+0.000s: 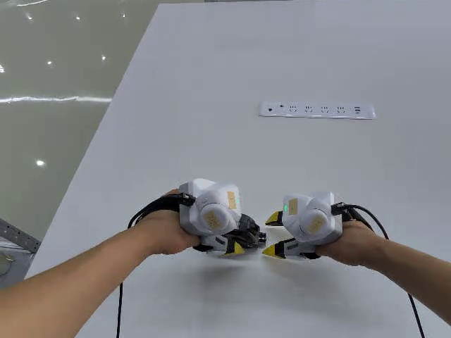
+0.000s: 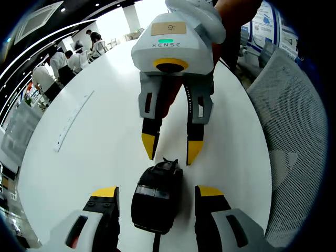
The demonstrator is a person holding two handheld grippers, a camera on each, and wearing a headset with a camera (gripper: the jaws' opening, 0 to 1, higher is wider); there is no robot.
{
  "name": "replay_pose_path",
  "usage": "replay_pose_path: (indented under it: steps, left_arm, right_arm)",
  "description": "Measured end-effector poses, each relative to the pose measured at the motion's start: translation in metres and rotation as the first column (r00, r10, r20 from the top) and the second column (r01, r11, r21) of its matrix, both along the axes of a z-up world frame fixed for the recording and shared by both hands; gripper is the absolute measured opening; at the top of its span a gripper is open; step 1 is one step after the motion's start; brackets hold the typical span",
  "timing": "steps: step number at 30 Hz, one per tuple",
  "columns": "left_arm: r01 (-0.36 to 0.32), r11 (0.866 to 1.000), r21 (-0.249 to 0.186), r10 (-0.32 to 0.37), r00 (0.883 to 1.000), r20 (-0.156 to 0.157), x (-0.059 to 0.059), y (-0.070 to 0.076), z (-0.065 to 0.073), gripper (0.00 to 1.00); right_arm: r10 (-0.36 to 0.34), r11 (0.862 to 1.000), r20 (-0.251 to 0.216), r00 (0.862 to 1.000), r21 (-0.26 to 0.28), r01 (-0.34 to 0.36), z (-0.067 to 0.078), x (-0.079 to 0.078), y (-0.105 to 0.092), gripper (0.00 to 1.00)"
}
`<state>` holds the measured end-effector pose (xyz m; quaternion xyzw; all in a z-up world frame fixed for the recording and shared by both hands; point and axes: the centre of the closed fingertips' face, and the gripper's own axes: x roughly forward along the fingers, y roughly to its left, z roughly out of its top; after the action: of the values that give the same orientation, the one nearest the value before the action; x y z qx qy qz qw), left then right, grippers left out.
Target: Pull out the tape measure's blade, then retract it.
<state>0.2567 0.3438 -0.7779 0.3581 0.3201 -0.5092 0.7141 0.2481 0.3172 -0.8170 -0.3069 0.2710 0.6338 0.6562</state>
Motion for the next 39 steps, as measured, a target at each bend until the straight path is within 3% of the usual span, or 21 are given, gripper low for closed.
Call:
replay_pose_path:
  steps: [7,23,39]
  left_arm:
    - [0.023,1.0,0.016,-0.023,1.0,-0.003,0.0003,0.0006,-0.0057,0.49]
    - [0.065,0.997,0.036,-0.065,0.998,-0.002,0.0001,-0.0013,-0.0092,0.39]
    - [0.074,0.997,0.036,-0.074,0.997,0.01,0.0015,-0.0008,-0.0086,0.34]
  right_arm:
    - [-0.017,1.0,-0.012,1.0,0.017,0.017,-0.0037,0.0047,0.0032,0.23]
    - [-0.003,1.0,-0.034,0.999,0.024,0.004,-0.0087,-0.0019,0.0061,0.14]
    - [-0.03,0.999,-0.048,0.998,0.03,0.031,-0.0092,-0.0013,0.0055,0.13]
